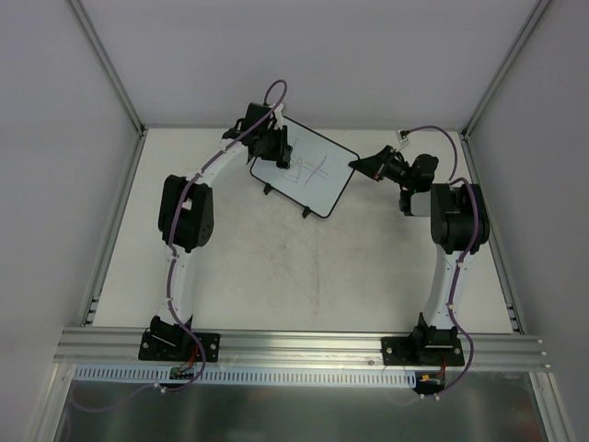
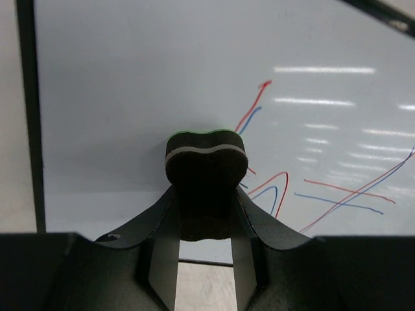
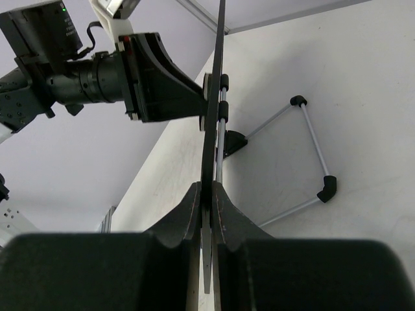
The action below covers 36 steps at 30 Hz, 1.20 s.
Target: Erase the whiteboard
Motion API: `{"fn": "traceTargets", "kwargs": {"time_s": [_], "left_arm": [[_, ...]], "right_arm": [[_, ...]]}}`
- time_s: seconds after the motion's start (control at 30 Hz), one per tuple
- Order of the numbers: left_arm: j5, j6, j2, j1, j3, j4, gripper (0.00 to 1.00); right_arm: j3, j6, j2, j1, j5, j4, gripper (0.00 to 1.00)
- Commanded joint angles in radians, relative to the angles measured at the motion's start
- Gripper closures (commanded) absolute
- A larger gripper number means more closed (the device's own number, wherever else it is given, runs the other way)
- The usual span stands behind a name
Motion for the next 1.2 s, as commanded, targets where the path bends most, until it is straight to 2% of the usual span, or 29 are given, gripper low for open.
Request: {"fn": "traceTargets", "kwargs": {"time_s": [0.0, 0.07, 0.27, 0.77, 1.0, 1.17], "left_arm": [[-0.047, 0.005, -0.029, -0.057, -0.092, -0.069, 1.00], [-0.056, -0.038, -0.030, -0.067, -0.165, -0.067, 1.00], [-0.083, -0.051, -0.032, -0.064, -0.253, -0.051, 1.00], [-0.002, -0.118, -0.115, -0.047, -0.507, 0.074, 1.00], [-0.016, -0.134, -0.119, -0.036, -0.512, 0.095, 1.00], [0.016, -0.129, -0.084, -0.004, -0.390, 0.095, 1.00]], "right_arm": [[0.008, 0.001, -0.037, 0.012, -0.089, 0.234, 1.00], [0.004, -0.003, -0.041, 0.012, -0.089, 0.234, 1.00], [0.000, -0.002, -0.047, 0.014, -0.091, 0.234, 1.00], [-0.001, -0.003, -0.052, 0.014, -0.092, 0.236, 1.00], [-0.006, -0.005, -0.055, 0.012, -0.094, 0.236, 1.00], [-0.007, -0.006, -0.055, 0.014, -0.095, 0.236, 1.00]]}}
